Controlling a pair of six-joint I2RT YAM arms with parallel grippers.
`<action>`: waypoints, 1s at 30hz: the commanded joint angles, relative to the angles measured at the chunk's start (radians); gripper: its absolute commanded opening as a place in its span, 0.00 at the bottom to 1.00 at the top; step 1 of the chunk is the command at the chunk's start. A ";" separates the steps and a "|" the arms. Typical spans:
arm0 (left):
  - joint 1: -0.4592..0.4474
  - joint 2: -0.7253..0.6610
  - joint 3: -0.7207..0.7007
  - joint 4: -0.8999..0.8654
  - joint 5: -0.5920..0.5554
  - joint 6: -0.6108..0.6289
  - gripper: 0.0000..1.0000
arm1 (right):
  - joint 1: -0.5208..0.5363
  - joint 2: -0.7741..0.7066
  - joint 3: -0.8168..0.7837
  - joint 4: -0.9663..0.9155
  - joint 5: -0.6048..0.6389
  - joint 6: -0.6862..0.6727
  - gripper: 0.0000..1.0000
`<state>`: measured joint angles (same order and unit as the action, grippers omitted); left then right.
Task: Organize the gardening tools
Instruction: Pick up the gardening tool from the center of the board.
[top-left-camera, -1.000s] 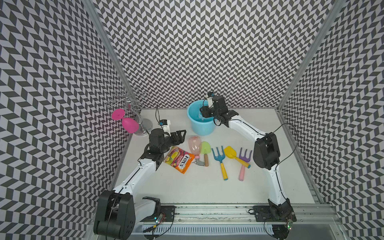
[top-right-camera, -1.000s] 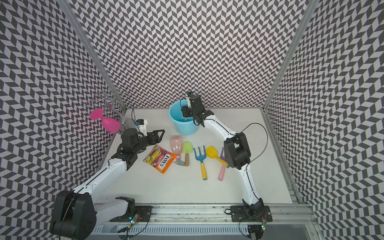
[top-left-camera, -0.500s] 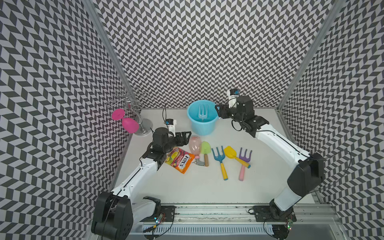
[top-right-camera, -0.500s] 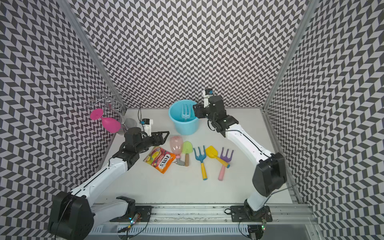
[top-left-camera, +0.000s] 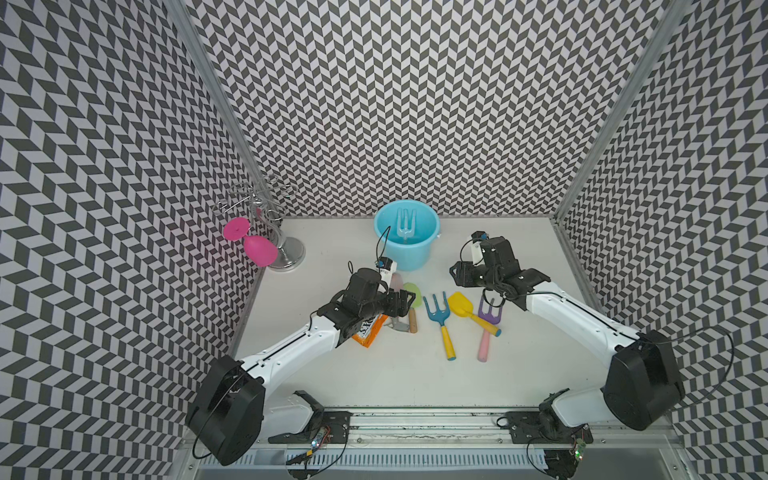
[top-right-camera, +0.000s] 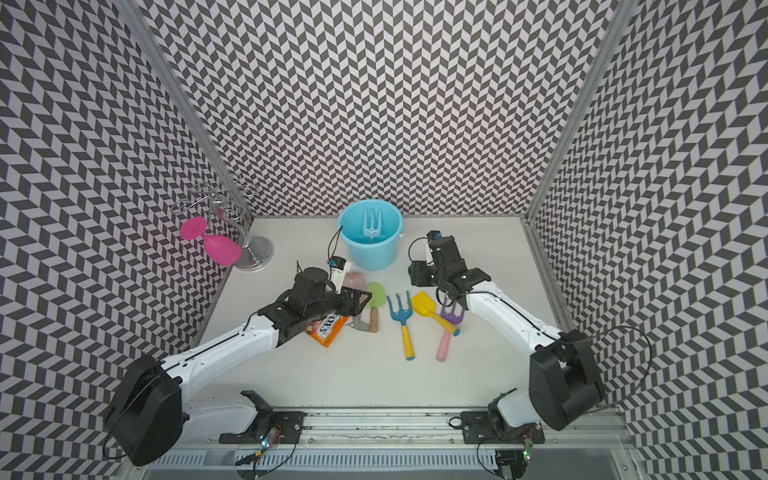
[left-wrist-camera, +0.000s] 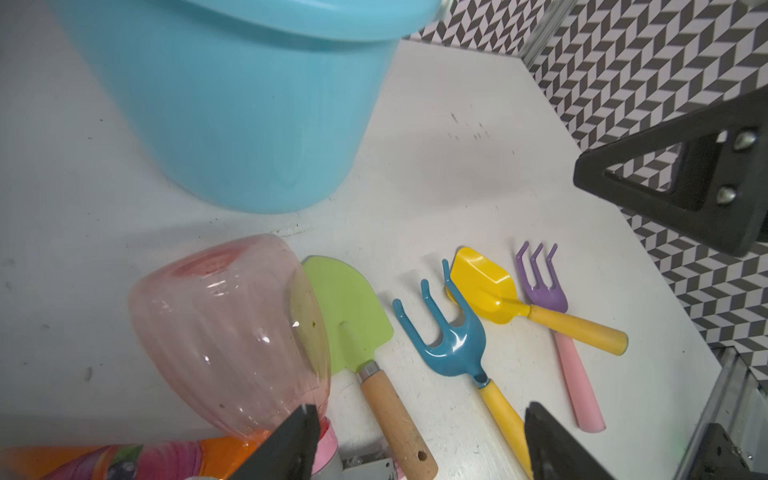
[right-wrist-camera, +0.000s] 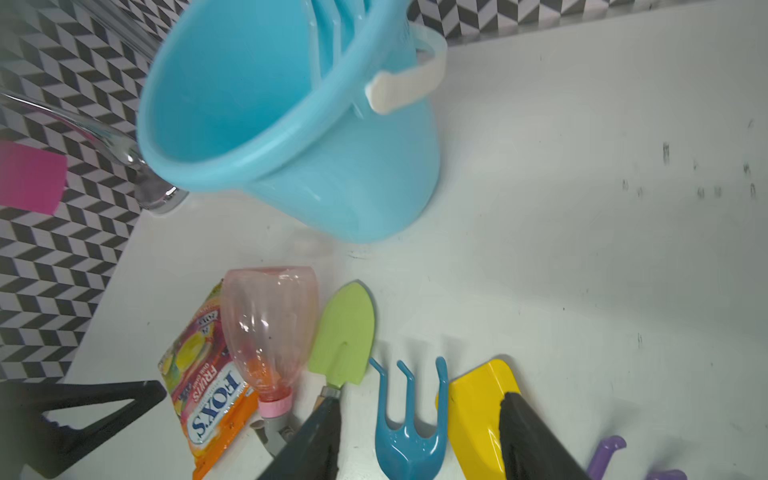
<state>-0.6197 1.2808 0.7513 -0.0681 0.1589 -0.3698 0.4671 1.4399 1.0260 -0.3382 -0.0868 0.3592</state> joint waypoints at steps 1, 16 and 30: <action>-0.034 0.025 0.030 -0.006 -0.036 0.023 0.80 | 0.002 -0.048 -0.064 0.012 -0.015 0.027 0.62; -0.090 0.124 0.056 0.013 -0.028 0.048 0.79 | 0.002 -0.015 -0.118 -0.170 0.148 -0.001 0.59; -0.089 0.132 0.057 0.010 -0.041 0.049 0.80 | 0.014 0.060 -0.167 -0.180 0.063 -0.011 0.49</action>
<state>-0.7067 1.4139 0.7841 -0.0715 0.1375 -0.3328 0.4709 1.4811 0.8768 -0.5240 -0.0021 0.3573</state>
